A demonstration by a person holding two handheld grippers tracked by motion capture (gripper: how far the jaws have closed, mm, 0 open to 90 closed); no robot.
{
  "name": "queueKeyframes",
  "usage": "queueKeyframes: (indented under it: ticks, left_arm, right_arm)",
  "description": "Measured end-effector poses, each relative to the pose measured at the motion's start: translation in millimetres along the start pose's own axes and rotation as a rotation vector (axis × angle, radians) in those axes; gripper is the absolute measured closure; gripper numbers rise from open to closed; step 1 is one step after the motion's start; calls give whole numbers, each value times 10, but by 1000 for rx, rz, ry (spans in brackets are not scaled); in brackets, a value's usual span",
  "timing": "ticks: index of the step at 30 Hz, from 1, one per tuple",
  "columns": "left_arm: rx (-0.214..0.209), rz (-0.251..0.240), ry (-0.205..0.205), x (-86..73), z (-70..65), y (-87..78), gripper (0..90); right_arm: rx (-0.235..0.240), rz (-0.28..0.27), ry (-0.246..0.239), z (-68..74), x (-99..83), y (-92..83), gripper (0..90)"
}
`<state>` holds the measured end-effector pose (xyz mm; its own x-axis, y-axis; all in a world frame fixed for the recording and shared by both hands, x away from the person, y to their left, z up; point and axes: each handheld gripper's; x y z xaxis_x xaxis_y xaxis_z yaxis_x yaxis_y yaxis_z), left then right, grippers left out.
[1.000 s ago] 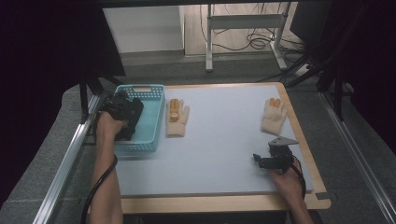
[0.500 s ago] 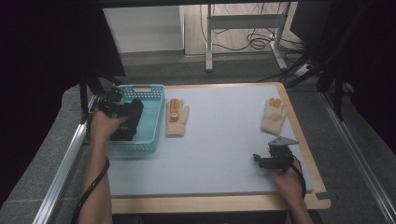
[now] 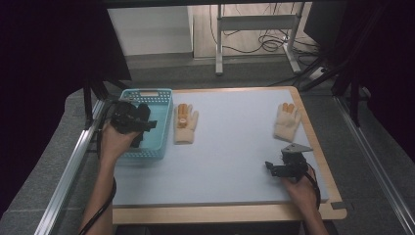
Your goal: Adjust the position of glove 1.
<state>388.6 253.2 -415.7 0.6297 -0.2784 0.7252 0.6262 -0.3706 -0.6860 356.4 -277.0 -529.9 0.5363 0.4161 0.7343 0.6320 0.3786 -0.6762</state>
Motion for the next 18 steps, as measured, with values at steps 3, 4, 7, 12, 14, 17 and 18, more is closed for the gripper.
queueKeyframes:
  ticks: [3, 4, 7, 12, 14, 17, 18]
  left_arm:
    - [-15, -32, 57, -41, -193, -36, 20]
    - [-26, -41, 75, -58, -263, -48, 15]
    - [-58, -74, 120, -112, -473, -76, 13]
    - [-115, -110, 196, -237, -842, -74, 13]
    - [-138, -125, 211, -300, -970, -57, 13]
    - [-153, -136, 231, -409, -1135, -10, 14]
    - [-163, -132, 237, -453, -1186, 18, 14]
  right_arm:
    - [0, 0, 0, 0, 0, 0, 179]
    - [0, 0, 0, 0, 0, 0, 179]
    - [0, 0, 0, 0, 0, 1, 179]
    - [-1, 0, 0, 0, 0, 1, 179]
    - [-1, -1, -1, 1, 0, 1, 179]
    - [-1, 0, 0, 1, 0, 0, 179]
    - [-1, -1, 0, 1, 0, 0, 179]
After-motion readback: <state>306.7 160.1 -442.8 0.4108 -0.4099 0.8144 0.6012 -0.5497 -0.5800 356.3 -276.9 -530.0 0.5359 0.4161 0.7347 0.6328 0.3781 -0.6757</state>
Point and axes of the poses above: each handheld gripper's, and its own axes: y roughly forward along the jaws, x roughly out of its top, z roughly to its left
